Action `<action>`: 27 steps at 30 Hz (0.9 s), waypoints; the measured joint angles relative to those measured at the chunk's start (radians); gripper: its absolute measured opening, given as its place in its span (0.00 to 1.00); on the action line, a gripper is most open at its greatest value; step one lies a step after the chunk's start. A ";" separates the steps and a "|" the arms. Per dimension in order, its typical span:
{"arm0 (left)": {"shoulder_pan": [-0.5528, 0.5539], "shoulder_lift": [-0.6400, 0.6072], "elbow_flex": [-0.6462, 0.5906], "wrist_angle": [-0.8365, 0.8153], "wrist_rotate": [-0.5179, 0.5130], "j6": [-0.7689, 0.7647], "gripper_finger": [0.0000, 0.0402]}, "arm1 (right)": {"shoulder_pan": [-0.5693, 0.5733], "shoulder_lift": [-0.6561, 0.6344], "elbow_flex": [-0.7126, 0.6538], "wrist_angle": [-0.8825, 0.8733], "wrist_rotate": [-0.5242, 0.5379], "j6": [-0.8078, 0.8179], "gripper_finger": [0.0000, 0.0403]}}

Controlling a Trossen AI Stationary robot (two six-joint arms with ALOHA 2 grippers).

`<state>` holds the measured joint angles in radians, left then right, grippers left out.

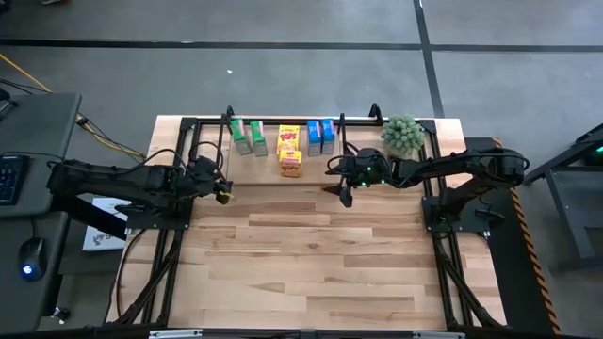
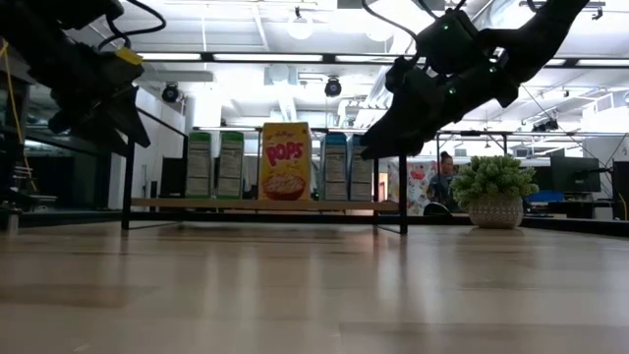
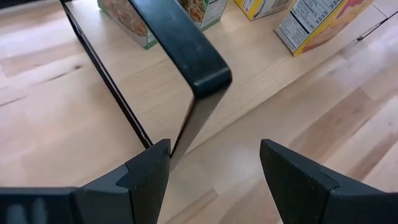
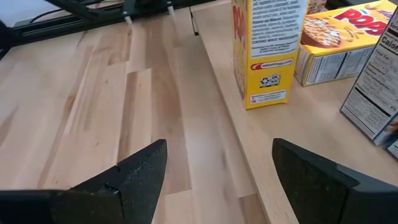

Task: Stack cereal on shelf
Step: Adjust the shelf on the table

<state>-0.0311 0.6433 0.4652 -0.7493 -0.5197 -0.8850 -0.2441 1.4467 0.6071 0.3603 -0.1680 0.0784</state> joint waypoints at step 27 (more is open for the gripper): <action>-0.036 -0.003 0.001 0.017 0.071 -0.008 0.59 | 0.161 0.000 0.000 -0.022 0.019 0.048 0.70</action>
<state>-0.0669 0.6403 0.4664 -0.7321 -0.4490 -0.8931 -0.0833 1.4468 0.6071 0.3382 -0.1491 0.1261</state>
